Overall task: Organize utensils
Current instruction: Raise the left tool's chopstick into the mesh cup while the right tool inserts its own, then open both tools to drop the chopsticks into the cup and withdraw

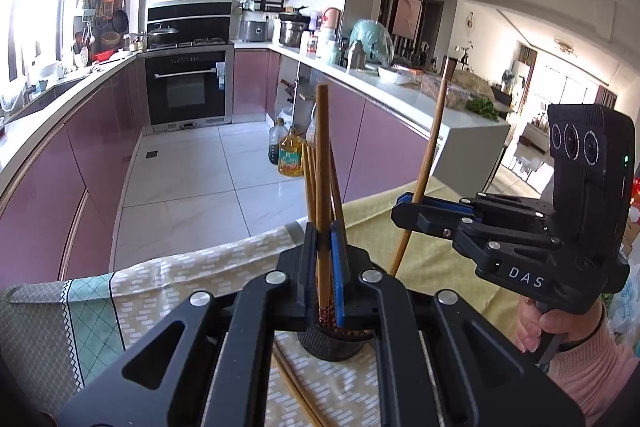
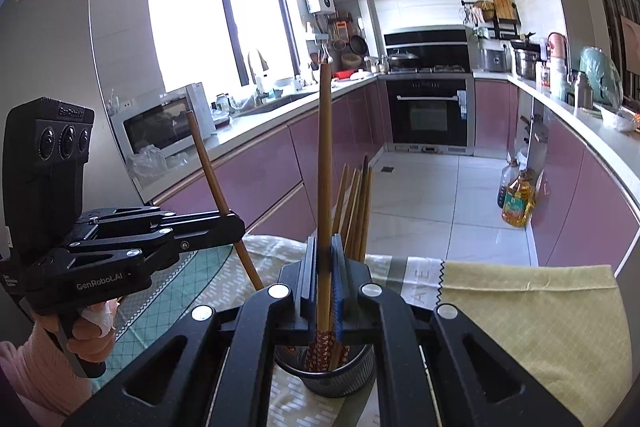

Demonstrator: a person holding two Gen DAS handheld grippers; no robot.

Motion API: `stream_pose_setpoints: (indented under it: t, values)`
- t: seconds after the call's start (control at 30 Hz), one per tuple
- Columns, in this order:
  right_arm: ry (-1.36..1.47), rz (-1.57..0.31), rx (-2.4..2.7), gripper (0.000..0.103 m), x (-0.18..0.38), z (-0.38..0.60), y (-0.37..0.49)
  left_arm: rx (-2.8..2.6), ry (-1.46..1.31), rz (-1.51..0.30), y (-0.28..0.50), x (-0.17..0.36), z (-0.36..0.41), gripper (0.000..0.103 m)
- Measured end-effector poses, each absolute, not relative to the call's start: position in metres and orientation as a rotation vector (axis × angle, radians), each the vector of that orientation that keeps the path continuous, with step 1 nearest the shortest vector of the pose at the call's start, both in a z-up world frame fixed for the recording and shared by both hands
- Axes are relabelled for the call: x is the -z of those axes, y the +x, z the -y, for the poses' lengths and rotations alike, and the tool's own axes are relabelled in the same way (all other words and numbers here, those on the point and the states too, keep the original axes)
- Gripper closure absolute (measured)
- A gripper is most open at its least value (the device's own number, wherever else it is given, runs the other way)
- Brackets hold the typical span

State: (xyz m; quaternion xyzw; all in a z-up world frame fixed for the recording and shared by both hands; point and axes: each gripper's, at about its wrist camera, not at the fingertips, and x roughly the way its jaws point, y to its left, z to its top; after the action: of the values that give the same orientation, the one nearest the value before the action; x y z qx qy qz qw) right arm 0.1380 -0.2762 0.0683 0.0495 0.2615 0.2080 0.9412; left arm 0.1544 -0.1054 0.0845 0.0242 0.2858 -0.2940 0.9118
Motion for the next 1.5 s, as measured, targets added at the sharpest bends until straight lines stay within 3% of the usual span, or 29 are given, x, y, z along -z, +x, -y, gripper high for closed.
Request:
stream_pose_setpoints:
  t: [0.37, 1.07, 1.17, 1.43, 1.5]
  values:
    - [0.124, -0.676, -0.410, 0.097, -0.039, 0.276, 0.162, 0.611, 0.105, -0.700, 0.180, -0.062, 0.118, 0.095]
    - [0.178, -0.695, -0.382, 0.094, -0.027, 0.283, 0.178, 0.567, 0.049, -0.748, 0.214, -0.036, 0.122, 0.095]
    - [0.178, -0.686, -0.388, 0.092, -0.026, 0.282, 0.173, 0.552, 0.038, -0.725, 0.206, -0.035, 0.118, 0.083]
    - [0.150, -0.602, -0.402, 0.068, -0.037, 0.277, 0.141, 0.478, 0.031, -0.606, 0.173, -0.040, 0.094, 0.058]
    - [0.142, -0.575, -0.417, 0.064, -0.042, 0.276, 0.129, 0.464, 0.025, -0.576, 0.163, -0.043, 0.085, 0.045]
